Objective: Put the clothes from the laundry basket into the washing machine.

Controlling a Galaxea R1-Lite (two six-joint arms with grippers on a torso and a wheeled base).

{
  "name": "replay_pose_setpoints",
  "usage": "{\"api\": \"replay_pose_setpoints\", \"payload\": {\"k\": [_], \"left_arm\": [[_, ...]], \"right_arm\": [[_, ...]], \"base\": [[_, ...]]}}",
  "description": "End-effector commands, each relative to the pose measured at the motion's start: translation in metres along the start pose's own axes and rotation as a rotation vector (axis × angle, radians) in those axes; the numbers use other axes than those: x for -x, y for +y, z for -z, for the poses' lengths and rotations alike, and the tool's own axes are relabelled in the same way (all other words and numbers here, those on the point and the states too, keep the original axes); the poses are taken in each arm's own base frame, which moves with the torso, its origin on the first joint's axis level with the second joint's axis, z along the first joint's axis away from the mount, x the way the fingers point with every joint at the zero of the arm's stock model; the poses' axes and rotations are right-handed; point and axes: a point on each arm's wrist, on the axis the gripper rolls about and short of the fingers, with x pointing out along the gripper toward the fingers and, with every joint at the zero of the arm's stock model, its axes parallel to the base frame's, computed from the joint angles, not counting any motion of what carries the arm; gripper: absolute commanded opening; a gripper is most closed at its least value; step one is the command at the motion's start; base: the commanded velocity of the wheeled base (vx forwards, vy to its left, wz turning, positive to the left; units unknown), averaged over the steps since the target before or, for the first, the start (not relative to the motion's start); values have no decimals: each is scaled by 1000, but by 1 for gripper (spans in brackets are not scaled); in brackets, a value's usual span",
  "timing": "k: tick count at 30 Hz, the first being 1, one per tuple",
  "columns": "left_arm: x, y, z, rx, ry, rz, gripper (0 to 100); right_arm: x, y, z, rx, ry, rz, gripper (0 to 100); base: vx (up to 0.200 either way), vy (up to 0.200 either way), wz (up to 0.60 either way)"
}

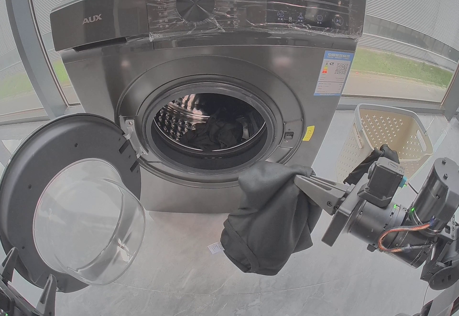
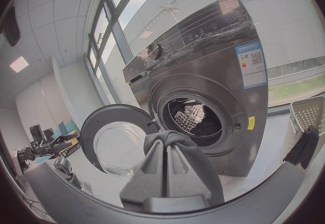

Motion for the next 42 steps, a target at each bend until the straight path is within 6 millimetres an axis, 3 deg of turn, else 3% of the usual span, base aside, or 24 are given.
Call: {"api": "replay_pose_setpoints", "payload": {"k": [1, 2, 3, 8, 9, 10, 11, 17, 29, 42], "left_arm": [[-9, -3, -29, -22, 31, 189, 100], [-9, -3, -29, -22, 31, 189, 100], [-22, -3, -31, -9, 113, 250, 100], [-52, 0, -40, 7, 199, 330, 100], [-69, 1, -43, 7, 230, 368, 100], [-70, 1, -43, 8, 232, 370, 100], [-86, 1, -45, 11, 254, 415, 100], [-130, -12, -39, 26, 341, 567, 100], [-190, -42, -16, 20, 446, 659, 100], [-245, -75, 12, 46, 425, 599, 100]], "right_arm": [[-23, 13, 8, -22, 20, -48, 0], [-23, 13, 8, -22, 20, -48, 0], [-31, 15, 9, -24, -1, -67, 0], [-49, 15, 8, -29, -39, -118, 0], [-55, 16, 6, -30, -52, -124, 0], [-55, 16, 6, -30, -53, -122, 0], [-58, 17, 3, -31, -61, -125, 0], [-72, 19, -2, -32, -92, -130, 0], [-96, 15, 1, -34, -118, -110, 0], [-121, 0, -4, -32, -165, -45, 0]], "base": [[0, 0, 0], [0, 0, 0], [0, 0, 0], [0, 0, 0], [0, 0, 0], [0, 0, 0], [0, 0, 0], [0, 0, 0], [0, 0, 0], [0, 0, 0]]}}
